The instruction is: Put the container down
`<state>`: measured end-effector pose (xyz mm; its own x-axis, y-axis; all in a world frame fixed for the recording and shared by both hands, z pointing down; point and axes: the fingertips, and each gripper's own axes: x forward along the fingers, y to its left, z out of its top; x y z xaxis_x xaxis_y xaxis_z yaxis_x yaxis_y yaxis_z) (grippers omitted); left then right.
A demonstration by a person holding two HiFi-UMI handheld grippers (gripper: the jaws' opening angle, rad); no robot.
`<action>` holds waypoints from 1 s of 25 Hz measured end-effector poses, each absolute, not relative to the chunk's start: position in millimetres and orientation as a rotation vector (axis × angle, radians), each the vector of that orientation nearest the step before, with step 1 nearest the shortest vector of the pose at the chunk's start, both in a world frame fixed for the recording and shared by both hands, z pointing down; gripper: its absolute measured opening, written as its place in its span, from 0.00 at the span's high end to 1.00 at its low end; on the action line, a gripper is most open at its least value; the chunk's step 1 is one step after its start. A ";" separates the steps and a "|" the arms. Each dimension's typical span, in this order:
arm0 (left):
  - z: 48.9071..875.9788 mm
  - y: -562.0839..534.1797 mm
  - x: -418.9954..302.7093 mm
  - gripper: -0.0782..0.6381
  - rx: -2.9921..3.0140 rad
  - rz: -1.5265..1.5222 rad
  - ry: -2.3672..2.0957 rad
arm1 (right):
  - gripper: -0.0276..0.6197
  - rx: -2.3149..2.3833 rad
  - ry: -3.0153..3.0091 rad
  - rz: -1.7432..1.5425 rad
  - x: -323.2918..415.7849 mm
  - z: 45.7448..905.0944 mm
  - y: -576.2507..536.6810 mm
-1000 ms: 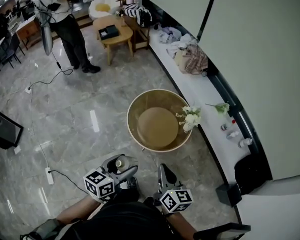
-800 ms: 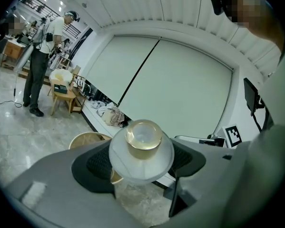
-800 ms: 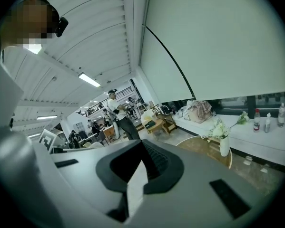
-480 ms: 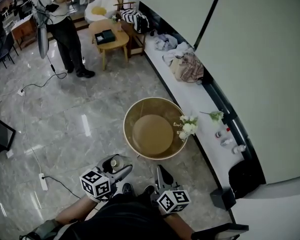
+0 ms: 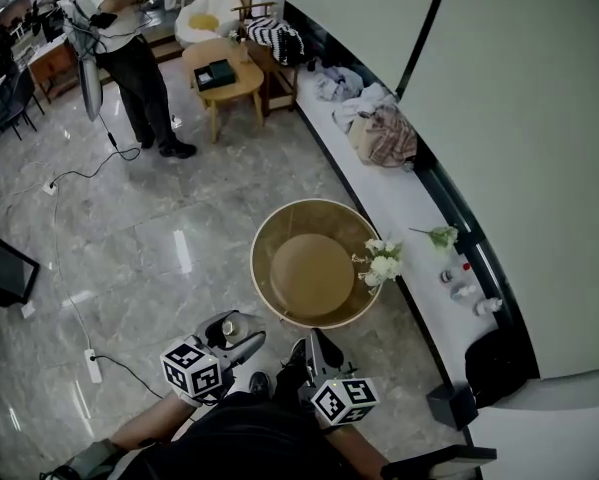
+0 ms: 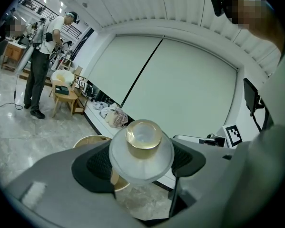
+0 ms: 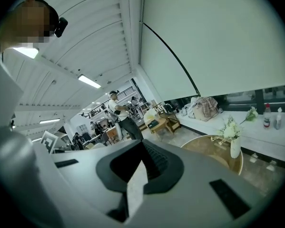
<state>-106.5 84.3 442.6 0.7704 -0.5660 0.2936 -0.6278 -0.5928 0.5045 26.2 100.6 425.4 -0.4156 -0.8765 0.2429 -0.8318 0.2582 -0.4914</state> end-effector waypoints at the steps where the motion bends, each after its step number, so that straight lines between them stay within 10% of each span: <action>1: 443.4 79.0 -103.8 0.42 2.361 0.139 -0.894 | 0.95 -1.645 2.429 -0.869 29.1 426.1 95.2; 25: 445.3 -41.3 -13.5 0.42 2.311 0.194 -1.027 | 0.95 -1.522 2.423 -0.942 133.5 446.0 -41.4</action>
